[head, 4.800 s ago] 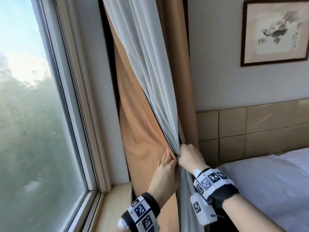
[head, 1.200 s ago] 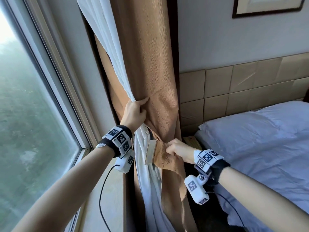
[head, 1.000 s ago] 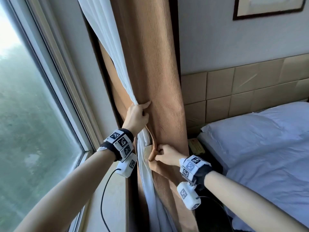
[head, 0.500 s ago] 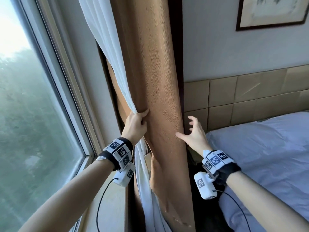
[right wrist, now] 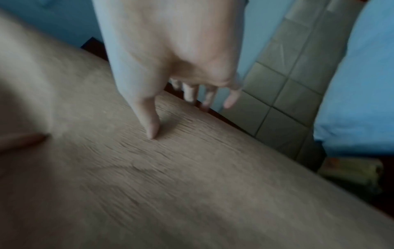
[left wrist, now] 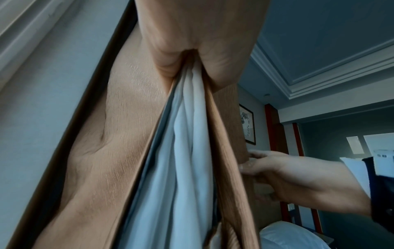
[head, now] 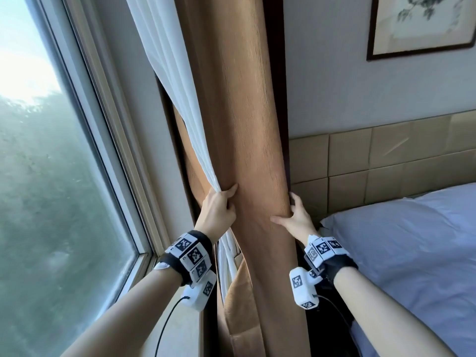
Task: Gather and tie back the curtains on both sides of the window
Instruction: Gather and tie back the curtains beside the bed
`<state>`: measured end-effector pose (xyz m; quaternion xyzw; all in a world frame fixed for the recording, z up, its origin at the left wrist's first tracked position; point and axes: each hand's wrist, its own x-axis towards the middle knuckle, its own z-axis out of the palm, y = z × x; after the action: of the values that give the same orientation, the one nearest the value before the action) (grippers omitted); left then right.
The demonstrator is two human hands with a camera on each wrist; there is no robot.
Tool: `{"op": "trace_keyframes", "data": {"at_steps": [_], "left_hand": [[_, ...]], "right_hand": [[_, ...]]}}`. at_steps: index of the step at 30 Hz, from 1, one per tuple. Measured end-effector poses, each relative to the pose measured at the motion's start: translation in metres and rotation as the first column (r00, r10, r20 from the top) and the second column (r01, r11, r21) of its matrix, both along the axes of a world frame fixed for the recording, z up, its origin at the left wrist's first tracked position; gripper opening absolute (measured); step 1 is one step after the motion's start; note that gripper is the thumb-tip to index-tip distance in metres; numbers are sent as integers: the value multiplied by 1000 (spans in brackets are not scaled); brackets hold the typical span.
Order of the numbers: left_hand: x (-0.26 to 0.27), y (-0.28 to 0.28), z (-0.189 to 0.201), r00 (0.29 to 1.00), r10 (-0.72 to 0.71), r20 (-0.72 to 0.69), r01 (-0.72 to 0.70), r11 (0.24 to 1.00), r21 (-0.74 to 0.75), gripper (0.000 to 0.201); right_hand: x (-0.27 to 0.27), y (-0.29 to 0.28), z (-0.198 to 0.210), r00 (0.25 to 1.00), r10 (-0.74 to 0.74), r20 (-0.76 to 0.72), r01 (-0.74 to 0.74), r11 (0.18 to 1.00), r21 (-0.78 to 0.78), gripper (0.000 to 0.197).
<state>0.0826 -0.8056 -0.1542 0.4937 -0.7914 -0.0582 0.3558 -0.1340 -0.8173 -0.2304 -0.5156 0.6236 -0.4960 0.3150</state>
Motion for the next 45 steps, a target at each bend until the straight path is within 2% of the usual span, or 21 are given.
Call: {"op": "trace_keyframes", "data": {"at_steps": [2, 4, 7, 9, 11, 14, 16, 18, 20, 23, 24, 26, 28, 30, 33, 36, 38, 40, 41, 43, 45], "left_hand": [[-2, -1, 0, 1000, 6, -14, -6, 1000, 13, 57], [-6, -1, 0, 1000, 13, -18, -13, 1000, -3, 56], [-13, 0, 0, 1000, 9, -9, -9, 999, -31, 51], [-16, -1, -2, 999, -18, -39, 17, 999, -44, 30], [-16, 1, -6, 995, -54, -88, 48, 997, -67, 24], [-12, 2, -7, 989, -87, -119, 78, 994, -72, 57], [-8, -2, -8, 993, -82, -86, 77, 995, -58, 57], [-6, -9, -9, 999, -29, -19, 28, 998, -61, 29], [-4, -13, -9, 1000, 9, -1, -9, 998, -64, 15], [0, -15, -10, 1000, 30, 2, -30, 998, -52, 22], [0, -16, -12, 999, 35, 0, -35, 998, -48, 24], [2, -16, -13, 999, 52, 0, -52, 998, -38, 11], [4, -15, -14, 999, 46, 0, -46, 998, -34, 17], [8, -15, -14, 1000, 7, -5, -7, 999, -49, 28], [12, -13, -13, 999, -42, 9, 42, 997, -64, 84], [13, -9, -12, 999, -47, -2, 47, 995, -83, 110], [16, -6, -13, 997, -56, 55, 63, 988, -140, 112], [19, -7, -15, 995, -53, 84, 63, 990, -129, 106], [20, -9, -15, 997, -38, 69, 46, 993, -105, 99], [20, -15, -16, 1000, 4, 26, -3, 998, -56, 82], [21, -21, -17, 999, 42, 11, -42, 999, -7, 73]], "right_hand": [[9, 8, 2, 990, -38, -133, 30, 998, -59, 68], [26, 23, -2, 908, -141, -395, 83, 984, -160, 44], [67, 49, -14, 745, -130, -655, -54, 966, -253, 52], [89, 54, -26, 703, -66, -708, -133, 966, -222, 54], [99, 50, -34, 729, -62, -682, -115, 971, -212, 53], [102, 36, -40, 842, -51, -536, -47, 985, -168, 58], [103, 31, -38, 886, 23, -463, -89, 989, -121, 60], [99, 27, -31, 844, 133, -520, -174, 984, -30, 61], [91, 26, -20, 777, 266, -571, -273, 959, 75, 62], [75, 23, -12, 687, 407, -602, -407, 902, 145, 67], [70, 21, -12, 684, 443, -579, -439, 884, 158, 69], [60, 15, -15, 713, 512, -479, -495, 851, 175, 73], [51, 7, -17, 748, 558, -359, -538, 827, 164, 74], [41, -2, -11, 822, 509, -254, -506, 859, 84, 65], [19, -20, 9, 971, 173, -165, -195, 972, -130, 52], [4, -39, 24, 970, -189, -154, 148, 958, -245, 56], [3, -47, 27, 938, -271, -217, 223, 949, -222, 80], [5, -54, 27, 926, -255, -279, 220, 964, -151, 100], [6, -56, 27, 937, -222, -270, 199, 974, -108, 101], [6, -61, 24, 968, -168, -186, 157, 985, -69, 85], [6, -64, 19, 969, -186, -160, 170, 979, -111, 43]]}}
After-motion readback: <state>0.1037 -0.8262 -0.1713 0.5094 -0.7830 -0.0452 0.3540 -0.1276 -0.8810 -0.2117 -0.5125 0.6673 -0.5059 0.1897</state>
